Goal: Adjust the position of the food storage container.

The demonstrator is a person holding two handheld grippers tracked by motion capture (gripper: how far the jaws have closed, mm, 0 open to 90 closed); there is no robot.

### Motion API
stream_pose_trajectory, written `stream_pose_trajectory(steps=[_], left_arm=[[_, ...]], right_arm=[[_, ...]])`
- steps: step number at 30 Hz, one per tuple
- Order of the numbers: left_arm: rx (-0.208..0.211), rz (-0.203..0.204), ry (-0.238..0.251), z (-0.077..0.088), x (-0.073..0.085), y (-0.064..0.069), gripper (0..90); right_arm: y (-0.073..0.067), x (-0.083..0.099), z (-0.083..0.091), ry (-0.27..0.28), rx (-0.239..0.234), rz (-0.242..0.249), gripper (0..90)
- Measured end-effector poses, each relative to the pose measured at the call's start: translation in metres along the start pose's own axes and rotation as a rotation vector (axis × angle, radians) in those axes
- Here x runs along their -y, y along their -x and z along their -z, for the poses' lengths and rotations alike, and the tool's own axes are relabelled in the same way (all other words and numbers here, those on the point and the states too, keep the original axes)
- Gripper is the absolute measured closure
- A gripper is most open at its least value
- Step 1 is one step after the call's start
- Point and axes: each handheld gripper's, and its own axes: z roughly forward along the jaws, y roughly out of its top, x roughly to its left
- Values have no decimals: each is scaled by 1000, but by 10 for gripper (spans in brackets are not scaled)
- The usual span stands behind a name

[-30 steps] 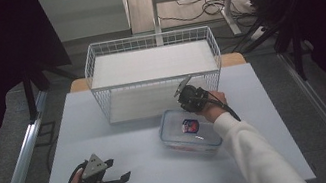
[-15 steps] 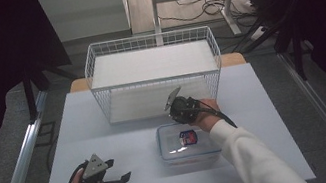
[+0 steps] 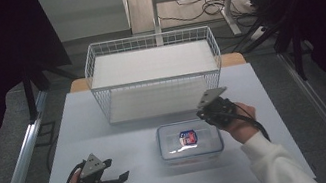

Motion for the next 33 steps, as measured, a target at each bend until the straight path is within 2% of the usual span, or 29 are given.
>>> stream_pose_trajectory(steps=[2, 3, 4, 7, 11, 14, 15, 19, 21, 24, 28, 33], left_arm=[[-2, 2, 1, 0, -1, 0, 248], [-1, 1, 0, 0, -1, 1, 247], [-2, 1, 2, -1, -1, 1, 247], [-5, 1, -3, -2, -2, 1, 248], [-4, 3, 4, -2, -3, 0, 248], [-6, 2, 4, -2, -3, -1, 248], [-5, 2, 3, -2, -3, -1, 248], [-4, -2, 0, -3, -3, -1, 248], [-8, -2, -1, -3, -3, -1, 248], [-13, 3, 3, -1, -3, -2, 248], [-19, 7, 4, 0, -3, -4, 248], [-23, 4, 5, 0, -3, -4, 248]], right_arm=[[6, 17, 11, 1, 23, -44, 890], [10, 35, 17, -5, 31, -101, 890], [10, 35, 17, -5, 31, -101, 890], [15, 60, 17, -10, 34, -186, 890], [18, 81, 9, -34, 19, -289, 890], [16, 88, -4, -86, 7, -304, 890], [14, 91, -11, -100, -19, -316, 890], [10, 88, -17, -111, -32, -305, 890], [8, 86, -18, -127, -18, -288, 890], [8, 85, -20, -117, -30, -300, 890], [5, 80, -24, -119, -33, -288, 890], [-7, 63, -35, -113, -56, -245, 890]])
